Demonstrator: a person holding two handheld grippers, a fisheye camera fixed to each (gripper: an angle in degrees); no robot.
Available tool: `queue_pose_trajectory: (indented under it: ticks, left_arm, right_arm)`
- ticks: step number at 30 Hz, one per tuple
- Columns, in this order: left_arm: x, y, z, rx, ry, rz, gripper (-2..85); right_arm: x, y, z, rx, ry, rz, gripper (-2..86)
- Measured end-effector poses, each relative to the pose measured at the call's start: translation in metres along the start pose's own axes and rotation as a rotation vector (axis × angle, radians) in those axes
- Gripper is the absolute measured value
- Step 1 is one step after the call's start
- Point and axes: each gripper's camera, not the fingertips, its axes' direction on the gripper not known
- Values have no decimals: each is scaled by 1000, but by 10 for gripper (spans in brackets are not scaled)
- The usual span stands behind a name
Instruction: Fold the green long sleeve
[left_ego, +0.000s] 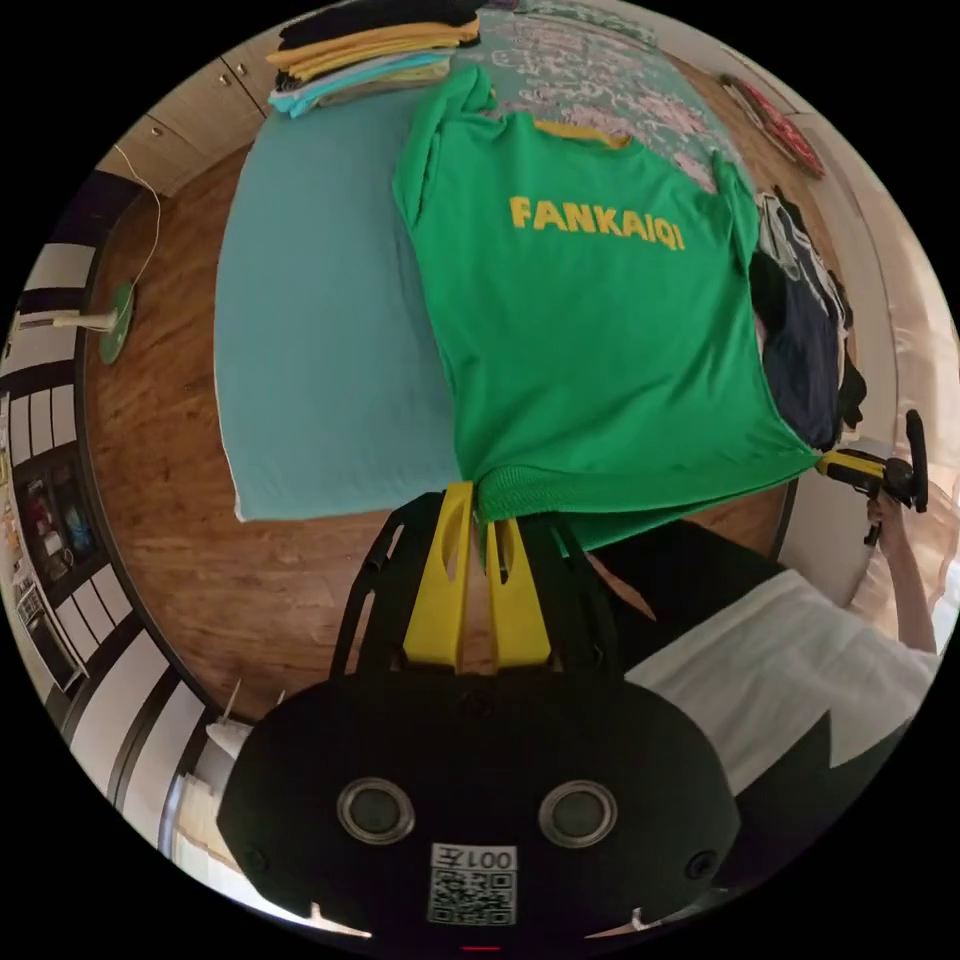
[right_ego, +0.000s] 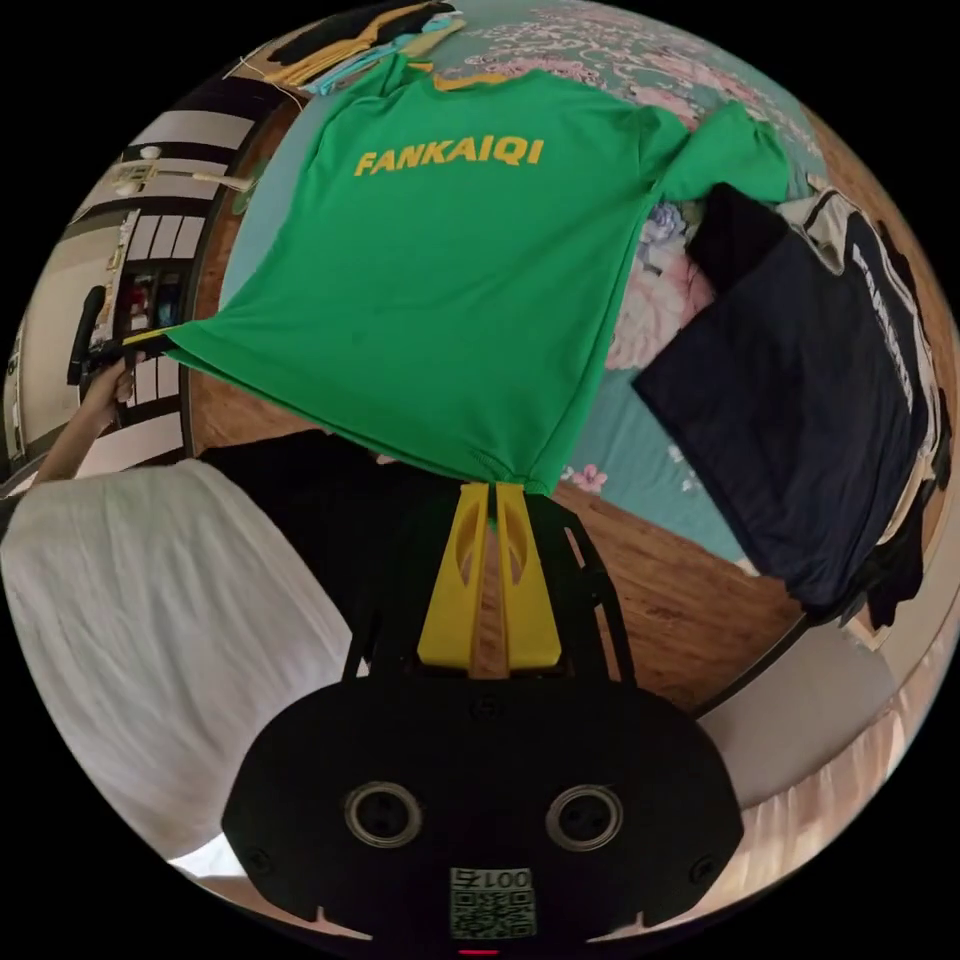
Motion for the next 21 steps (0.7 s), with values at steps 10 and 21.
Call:
queue_pose_trajectory:
  ticks: [10,21]
  left_arm:
    - [17,-124,-165,262,25,199,-9]
    - [34,-82,18,-104,243,-67,18]
  right_arm:
    - [12,-77,-140,178,37,-161,10]
    - [20,-71,48,-114,-62,-22,9]
